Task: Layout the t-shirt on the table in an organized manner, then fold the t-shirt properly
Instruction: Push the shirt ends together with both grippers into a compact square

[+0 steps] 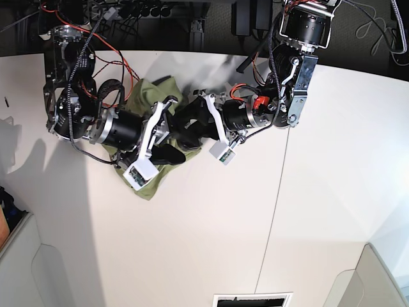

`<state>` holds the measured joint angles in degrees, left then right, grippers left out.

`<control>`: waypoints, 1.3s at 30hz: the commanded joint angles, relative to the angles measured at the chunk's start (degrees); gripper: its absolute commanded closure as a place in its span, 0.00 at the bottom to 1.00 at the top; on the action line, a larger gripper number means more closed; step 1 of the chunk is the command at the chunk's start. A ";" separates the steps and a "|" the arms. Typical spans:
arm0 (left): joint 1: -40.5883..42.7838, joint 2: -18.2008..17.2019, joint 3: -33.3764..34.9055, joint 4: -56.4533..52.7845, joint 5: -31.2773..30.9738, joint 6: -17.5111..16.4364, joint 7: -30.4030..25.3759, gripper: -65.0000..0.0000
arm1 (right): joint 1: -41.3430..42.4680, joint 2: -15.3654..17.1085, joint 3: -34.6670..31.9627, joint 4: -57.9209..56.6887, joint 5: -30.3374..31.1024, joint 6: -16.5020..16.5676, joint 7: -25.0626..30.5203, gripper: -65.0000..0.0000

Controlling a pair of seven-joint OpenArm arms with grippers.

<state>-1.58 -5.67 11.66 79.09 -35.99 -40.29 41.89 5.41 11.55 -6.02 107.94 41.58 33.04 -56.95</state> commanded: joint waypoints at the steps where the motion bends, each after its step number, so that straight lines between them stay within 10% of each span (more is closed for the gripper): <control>1: -0.63 -0.07 -0.02 0.44 0.92 0.29 -0.07 0.46 | 1.07 -0.44 0.35 1.03 0.83 0.24 1.55 0.62; 13: -0.63 -0.09 -0.02 0.46 0.94 0.29 0.20 0.46 | 1.75 -1.95 3.06 1.03 -2.89 -0.90 4.09 0.62; 17: -0.57 -0.24 -0.02 0.46 -0.11 0.29 1.01 0.46 | 4.26 -1.90 8.07 0.90 -9.92 -4.81 7.45 1.00; 32: -1.62 0.81 0.00 0.42 2.78 0.29 2.75 0.46 | 17.27 -1.73 11.50 -29.46 -17.59 -1.25 11.89 1.00; 39: -10.40 1.11 0.00 -9.05 7.52 5.33 1.77 0.46 | 15.41 -1.05 11.52 -31.08 -17.00 -1.29 11.28 1.00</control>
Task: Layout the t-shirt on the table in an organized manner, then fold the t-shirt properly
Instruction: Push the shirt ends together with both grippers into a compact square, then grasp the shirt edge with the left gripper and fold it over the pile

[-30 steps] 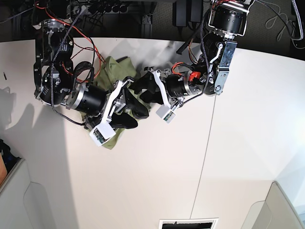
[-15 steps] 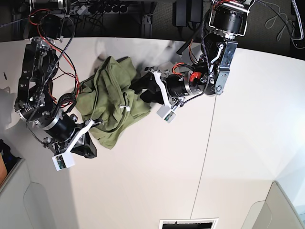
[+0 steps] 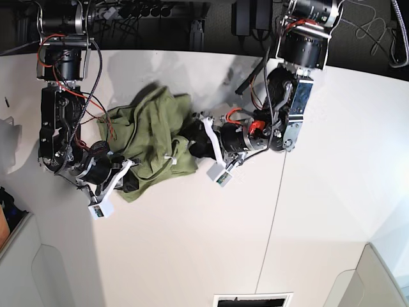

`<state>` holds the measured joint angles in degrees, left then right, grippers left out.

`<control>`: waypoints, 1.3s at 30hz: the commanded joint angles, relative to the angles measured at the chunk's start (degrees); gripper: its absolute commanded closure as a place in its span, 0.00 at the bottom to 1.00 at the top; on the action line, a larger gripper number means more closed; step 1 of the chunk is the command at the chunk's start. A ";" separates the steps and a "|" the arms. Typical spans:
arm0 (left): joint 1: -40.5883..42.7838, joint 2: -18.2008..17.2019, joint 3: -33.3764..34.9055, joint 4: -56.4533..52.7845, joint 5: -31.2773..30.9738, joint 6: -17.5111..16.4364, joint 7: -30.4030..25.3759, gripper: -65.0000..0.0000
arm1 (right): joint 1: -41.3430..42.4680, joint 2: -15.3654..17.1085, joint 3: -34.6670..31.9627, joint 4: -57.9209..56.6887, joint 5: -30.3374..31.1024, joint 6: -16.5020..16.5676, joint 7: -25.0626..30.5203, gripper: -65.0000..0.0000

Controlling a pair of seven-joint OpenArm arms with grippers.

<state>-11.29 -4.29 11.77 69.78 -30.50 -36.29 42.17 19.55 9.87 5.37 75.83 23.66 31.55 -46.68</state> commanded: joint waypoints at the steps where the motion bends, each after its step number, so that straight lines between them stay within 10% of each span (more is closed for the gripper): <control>1: -2.03 -0.35 -0.11 -1.03 1.88 1.75 1.92 0.46 | 1.16 1.18 0.13 1.03 1.57 0.20 0.79 1.00; 15: 4.52 -14.05 -1.40 29.64 -10.82 0.07 10.01 0.46 | 0.92 5.64 0.13 1.03 4.85 0.20 0.81 1.00; 23: 12.81 -8.79 -1.27 47.06 -10.95 0.09 8.17 0.49 | 0.92 5.53 0.13 1.03 4.83 0.20 1.05 1.00; 28: 11.93 -2.67 1.07 46.66 -6.67 -1.01 4.17 1.00 | 0.92 5.49 0.13 1.03 4.83 0.17 1.88 1.00; 39: 2.84 5.53 7.45 23.85 8.17 -2.78 -2.99 1.00 | 0.94 5.51 0.13 1.03 4.83 0.17 2.36 1.00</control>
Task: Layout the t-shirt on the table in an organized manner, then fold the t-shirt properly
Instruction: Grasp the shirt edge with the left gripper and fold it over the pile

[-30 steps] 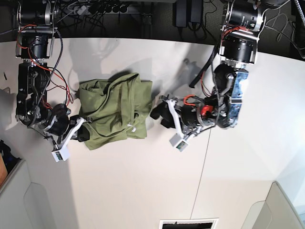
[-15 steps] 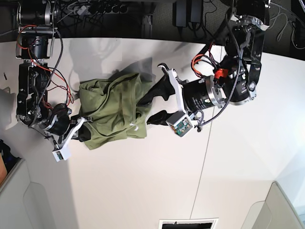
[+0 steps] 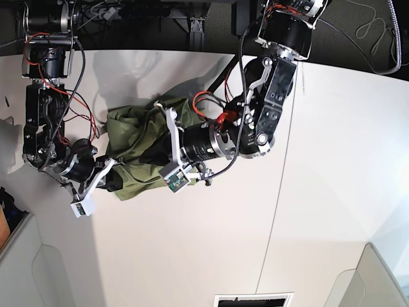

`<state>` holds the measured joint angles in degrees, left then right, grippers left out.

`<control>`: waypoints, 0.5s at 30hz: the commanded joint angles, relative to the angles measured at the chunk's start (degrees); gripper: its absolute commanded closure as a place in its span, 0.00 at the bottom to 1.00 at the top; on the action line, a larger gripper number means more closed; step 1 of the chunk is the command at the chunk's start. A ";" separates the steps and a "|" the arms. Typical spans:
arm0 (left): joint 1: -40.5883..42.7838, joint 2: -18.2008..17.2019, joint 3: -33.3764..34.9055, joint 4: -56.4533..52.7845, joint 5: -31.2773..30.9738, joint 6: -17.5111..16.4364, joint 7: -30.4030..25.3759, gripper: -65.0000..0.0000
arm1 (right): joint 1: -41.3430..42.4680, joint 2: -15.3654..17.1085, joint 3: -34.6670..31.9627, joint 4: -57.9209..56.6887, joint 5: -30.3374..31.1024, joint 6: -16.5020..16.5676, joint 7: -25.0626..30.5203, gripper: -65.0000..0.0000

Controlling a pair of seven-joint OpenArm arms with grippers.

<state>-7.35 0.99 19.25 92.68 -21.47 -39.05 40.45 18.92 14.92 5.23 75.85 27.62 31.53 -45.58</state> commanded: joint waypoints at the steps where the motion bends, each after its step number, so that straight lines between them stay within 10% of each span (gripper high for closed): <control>1: -1.92 0.20 -0.11 -1.31 -0.37 0.00 -1.22 1.00 | 1.55 0.48 0.26 0.98 0.85 0.20 1.22 1.00; 15: -8.22 -5.57 0.17 -22.16 12.35 0.48 -12.70 1.00 | 0.98 0.46 0.26 -0.66 7.26 0.28 -3.98 1.00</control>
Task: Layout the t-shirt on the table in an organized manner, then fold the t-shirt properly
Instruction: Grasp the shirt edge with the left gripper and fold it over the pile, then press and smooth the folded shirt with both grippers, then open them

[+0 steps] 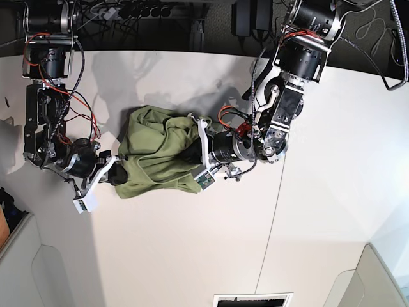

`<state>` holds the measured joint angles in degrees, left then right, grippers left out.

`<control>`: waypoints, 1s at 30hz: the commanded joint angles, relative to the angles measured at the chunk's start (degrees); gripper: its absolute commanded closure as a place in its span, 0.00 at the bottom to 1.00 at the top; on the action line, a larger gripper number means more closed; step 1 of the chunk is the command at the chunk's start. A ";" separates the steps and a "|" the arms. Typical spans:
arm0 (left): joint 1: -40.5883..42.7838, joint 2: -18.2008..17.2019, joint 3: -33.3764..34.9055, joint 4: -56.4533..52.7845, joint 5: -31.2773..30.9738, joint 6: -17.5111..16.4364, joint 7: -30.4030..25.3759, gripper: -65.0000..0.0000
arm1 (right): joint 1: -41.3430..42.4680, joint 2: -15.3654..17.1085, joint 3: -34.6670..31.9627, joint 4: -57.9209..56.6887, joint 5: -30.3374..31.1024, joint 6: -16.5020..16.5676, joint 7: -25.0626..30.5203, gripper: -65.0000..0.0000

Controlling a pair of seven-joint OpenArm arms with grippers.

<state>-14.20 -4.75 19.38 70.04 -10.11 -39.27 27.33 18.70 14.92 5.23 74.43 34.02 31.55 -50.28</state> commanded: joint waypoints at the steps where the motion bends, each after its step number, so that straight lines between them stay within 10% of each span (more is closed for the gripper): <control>1: -2.25 0.33 0.52 -0.70 0.96 0.76 0.26 1.00 | 0.85 0.46 0.26 0.79 2.23 0.44 0.50 1.00; 20: -10.60 3.10 18.91 -5.29 8.66 0.96 -12.68 1.00 | -19.26 -0.24 0.26 18.51 7.37 1.46 -2.29 1.00; 30: -15.08 2.23 17.62 6.80 -7.58 -0.73 6.95 0.93 | -20.85 -1.79 4.04 25.62 6.95 1.46 -2.12 1.00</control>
<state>-27.44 -3.18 37.34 75.75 -17.30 -39.51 36.03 -2.98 12.58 8.99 99.02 39.77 32.60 -53.65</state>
